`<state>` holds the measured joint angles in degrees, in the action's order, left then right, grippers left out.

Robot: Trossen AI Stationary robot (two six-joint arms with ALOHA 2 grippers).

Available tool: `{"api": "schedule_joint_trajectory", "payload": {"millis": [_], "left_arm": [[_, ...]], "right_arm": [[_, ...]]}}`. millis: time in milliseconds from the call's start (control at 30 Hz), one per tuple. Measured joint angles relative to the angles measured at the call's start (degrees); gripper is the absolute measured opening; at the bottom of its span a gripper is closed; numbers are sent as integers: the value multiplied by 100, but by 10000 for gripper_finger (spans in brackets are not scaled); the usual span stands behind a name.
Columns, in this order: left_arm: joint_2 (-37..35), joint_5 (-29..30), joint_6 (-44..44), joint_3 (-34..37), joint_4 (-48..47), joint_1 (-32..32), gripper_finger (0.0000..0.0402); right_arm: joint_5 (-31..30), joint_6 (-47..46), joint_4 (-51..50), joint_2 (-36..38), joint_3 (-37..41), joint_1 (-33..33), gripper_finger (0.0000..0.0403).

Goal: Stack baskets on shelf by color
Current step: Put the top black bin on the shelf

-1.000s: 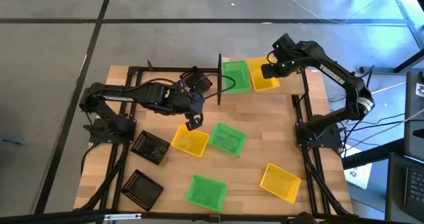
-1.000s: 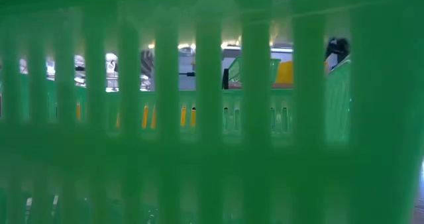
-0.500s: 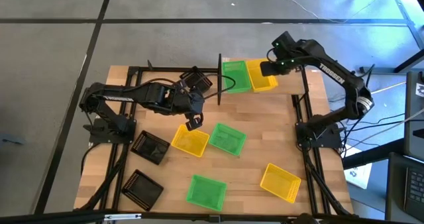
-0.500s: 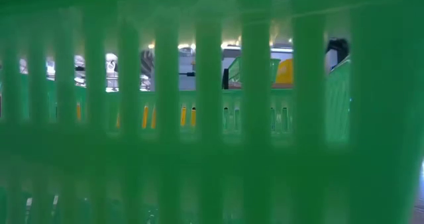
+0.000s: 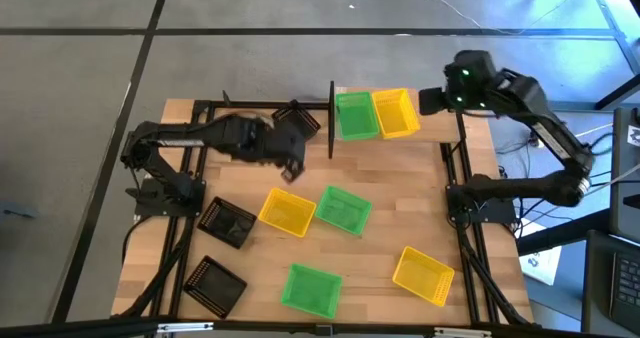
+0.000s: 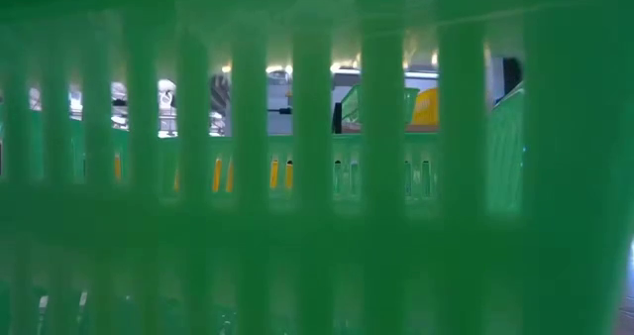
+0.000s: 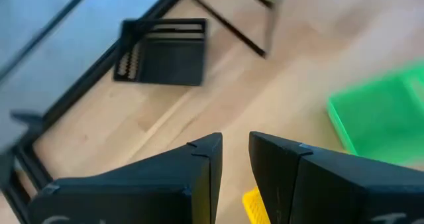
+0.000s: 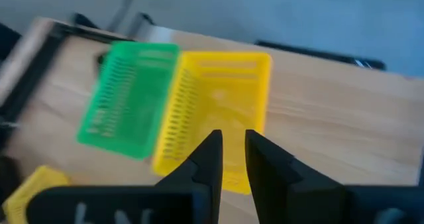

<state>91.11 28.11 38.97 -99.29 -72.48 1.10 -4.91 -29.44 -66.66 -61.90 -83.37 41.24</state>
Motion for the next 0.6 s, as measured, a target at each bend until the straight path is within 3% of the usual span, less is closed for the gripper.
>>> {"api": "schedule_joint_trajectory", "payload": {"millis": [300, 600], "left_arm": [[185, -1092, 225, -8, 5, 1711, 69], [765, -1513, -2381, -8, 244, 2767, 69]], "right_arm": [[353, 286, 595, 859, -4, -620, 63], [352, 318, 753, 1115, -7, -931, 63]]}}
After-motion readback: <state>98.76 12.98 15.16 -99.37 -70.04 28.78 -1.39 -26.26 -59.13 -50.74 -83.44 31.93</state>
